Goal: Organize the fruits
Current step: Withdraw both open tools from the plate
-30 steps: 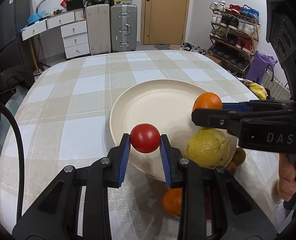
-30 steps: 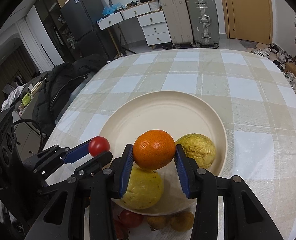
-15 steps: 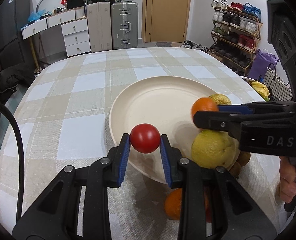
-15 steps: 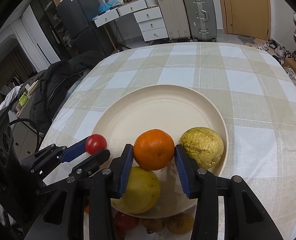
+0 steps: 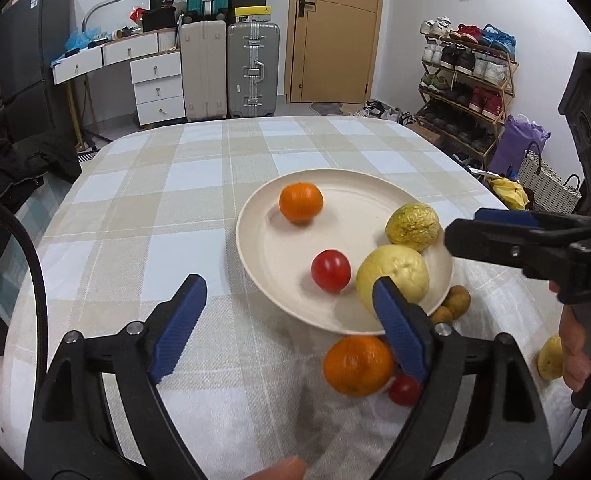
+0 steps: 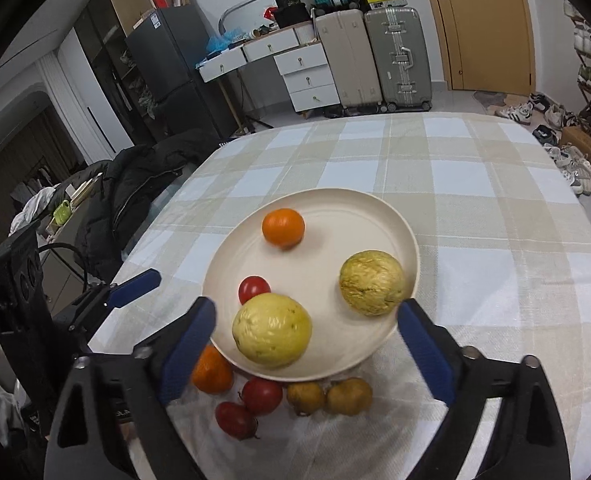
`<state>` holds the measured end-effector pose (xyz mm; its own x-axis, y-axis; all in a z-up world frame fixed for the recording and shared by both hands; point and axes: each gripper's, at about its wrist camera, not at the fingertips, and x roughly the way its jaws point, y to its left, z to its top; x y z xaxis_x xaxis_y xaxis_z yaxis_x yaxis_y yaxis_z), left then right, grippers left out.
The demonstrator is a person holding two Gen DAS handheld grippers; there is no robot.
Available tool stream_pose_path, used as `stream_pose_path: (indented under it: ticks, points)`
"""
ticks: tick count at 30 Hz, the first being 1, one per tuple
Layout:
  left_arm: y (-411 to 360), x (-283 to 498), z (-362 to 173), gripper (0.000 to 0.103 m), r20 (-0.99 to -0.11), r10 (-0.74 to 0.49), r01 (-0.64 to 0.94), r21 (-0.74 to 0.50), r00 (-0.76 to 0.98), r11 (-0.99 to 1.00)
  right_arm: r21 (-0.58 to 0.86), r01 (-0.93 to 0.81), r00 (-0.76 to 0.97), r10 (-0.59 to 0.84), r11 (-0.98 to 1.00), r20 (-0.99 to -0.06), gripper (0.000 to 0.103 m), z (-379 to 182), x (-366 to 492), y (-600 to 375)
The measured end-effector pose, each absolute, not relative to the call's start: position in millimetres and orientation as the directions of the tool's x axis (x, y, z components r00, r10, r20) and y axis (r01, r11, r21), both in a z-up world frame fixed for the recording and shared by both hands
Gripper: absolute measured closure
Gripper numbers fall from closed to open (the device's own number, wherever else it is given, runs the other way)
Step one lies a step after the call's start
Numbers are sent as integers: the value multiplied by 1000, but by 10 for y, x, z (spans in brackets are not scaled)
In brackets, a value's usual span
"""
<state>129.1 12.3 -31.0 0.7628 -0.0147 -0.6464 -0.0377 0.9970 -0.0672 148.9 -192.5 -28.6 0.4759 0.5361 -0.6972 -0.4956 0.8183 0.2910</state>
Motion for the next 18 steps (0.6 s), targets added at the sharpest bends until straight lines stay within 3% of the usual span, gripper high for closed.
stream_pose_path:
  ticks: [3, 6, 18]
  points:
    - [116, 1144, -263, 12, -635, -26, -28, -74, 772, 997, 287, -500, 488, 539, 817, -686, 0, -261, 1439, -1975]
    - [100, 1016, -215, 1, -622, -25, -27, -74, 782, 997, 279, -501, 496, 536, 819, -683, 0, -253, 1391, -2008]
    - [-31, 528, 25, 1, -578, -15, -17, -51, 816, 999, 262, -504, 540, 537, 823, -649, 0, -172, 1077, -2246]
